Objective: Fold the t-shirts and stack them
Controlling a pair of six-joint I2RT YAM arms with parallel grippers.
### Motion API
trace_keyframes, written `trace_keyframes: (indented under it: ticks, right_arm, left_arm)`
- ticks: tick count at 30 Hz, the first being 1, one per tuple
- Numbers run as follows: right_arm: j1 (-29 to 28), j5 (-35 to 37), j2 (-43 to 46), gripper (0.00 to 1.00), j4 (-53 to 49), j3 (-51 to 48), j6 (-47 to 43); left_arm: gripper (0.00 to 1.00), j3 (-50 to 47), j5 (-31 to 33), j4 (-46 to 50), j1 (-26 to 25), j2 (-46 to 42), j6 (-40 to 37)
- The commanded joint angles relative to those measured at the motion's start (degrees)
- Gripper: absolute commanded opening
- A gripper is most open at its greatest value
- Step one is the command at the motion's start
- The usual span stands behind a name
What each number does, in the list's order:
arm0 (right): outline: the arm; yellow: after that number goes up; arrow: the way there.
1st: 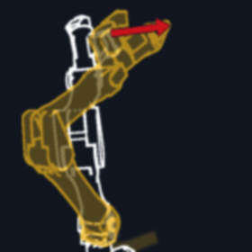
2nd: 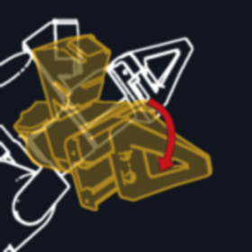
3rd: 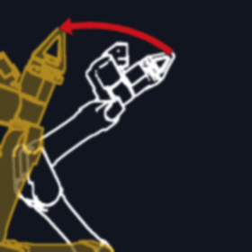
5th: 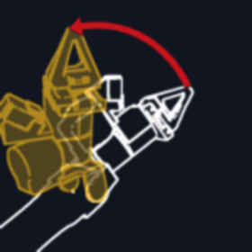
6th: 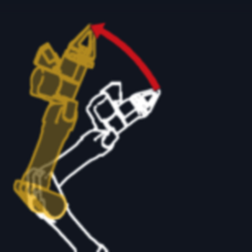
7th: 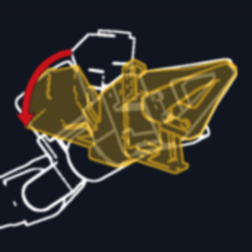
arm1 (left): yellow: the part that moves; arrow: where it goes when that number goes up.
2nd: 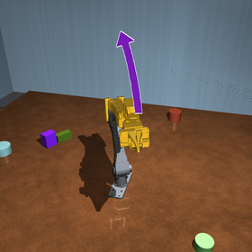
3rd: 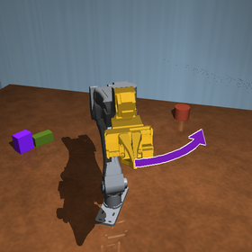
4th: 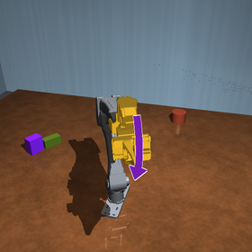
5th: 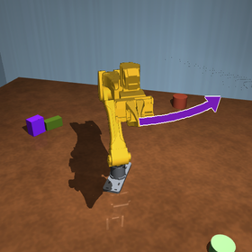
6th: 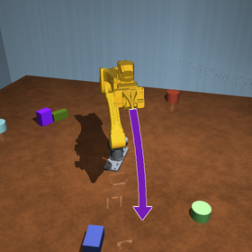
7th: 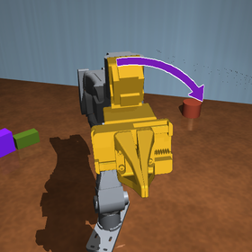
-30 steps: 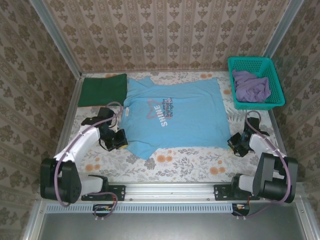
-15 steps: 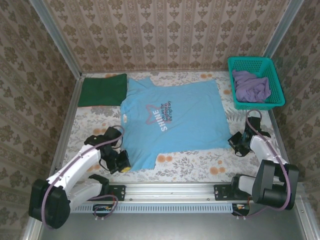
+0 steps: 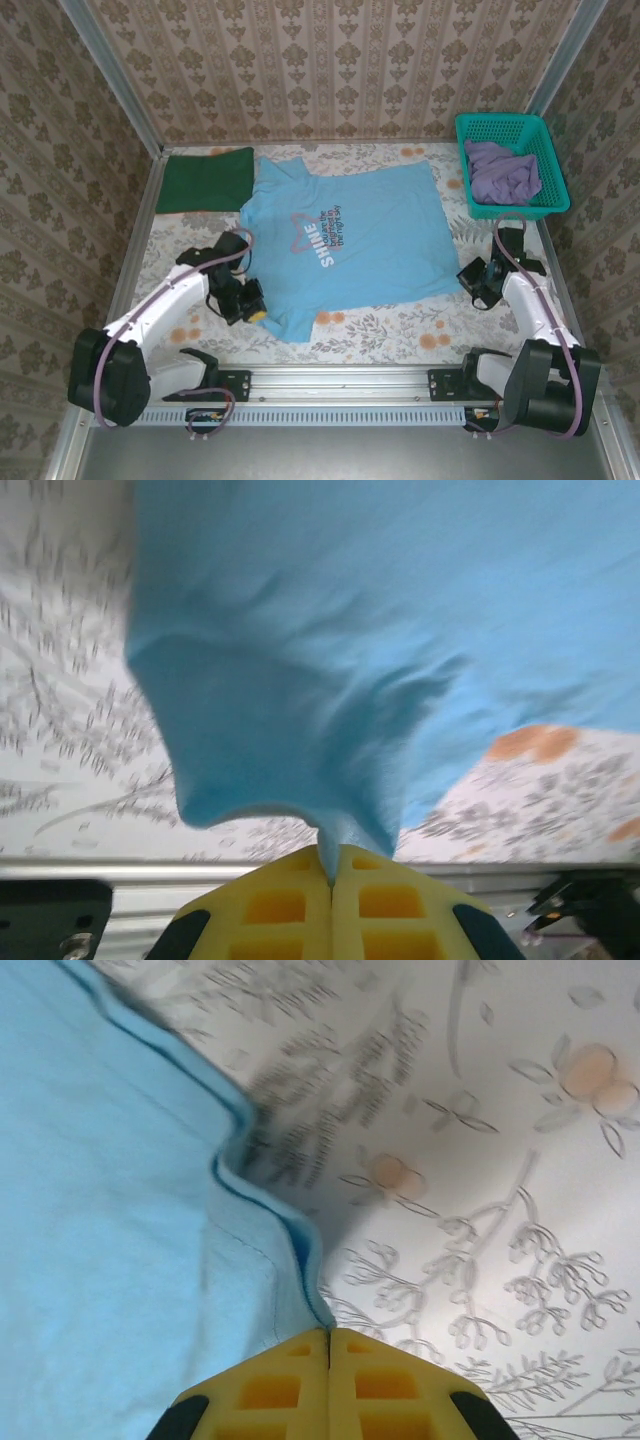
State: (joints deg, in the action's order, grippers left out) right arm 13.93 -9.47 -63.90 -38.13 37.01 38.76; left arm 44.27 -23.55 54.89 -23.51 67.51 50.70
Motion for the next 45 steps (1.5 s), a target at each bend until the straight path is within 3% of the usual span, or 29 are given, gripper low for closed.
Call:
trace_keyframes:
  ticks: [1,14,25,32,36,40,43,45]
  right_arm:
    - [-1.56,0.65,-1.98,0.00,-0.40,5.17,-0.28]
    - [-6.94,7.52,-25.99,0.00,-0.09,25.65,-2.80]
    - [-7.86,10.61,-35.95,0.01,-1.02,34.75,-4.56]
    - [-7.61,11.10,-36.77,0.44,-3.31,38.92,-5.93]
    - [-7.34,11.25,-32.26,0.52,-3.66,39.26,-6.49]
    - [-7.64,5.50,-25.19,0.48,0.17,33.18,-6.43]
    - [-9.08,-0.69,-20.60,0.41,4.65,25.57,-5.88]
    - [-10.67,-2.38,-19.21,0.35,6.99,20.90,-5.40]
  left_arm:
    - [0.00,5.22,0.05,1.97,3.08,3.55,-4.58]
    - [0.00,33.19,-1.76,6.33,11.16,27.88,-15.02]
    - [0.02,45.38,-4.13,5.71,14.89,40.91,-13.46]
    - [0.48,51.66,-3.82,3.82,16.16,44.85,-10.57]
    - [0.62,52.51,1.43,4.73,17.09,41.09,-10.95]
    - [0.58,44.87,2.57,3.00,15.97,33.85,-11.70]
    - [0.43,35.22,-1.12,-1.19,12.58,28.79,-12.39]
    - [0.38,30.56,-1.87,-2.25,9.20,27.52,-13.71]
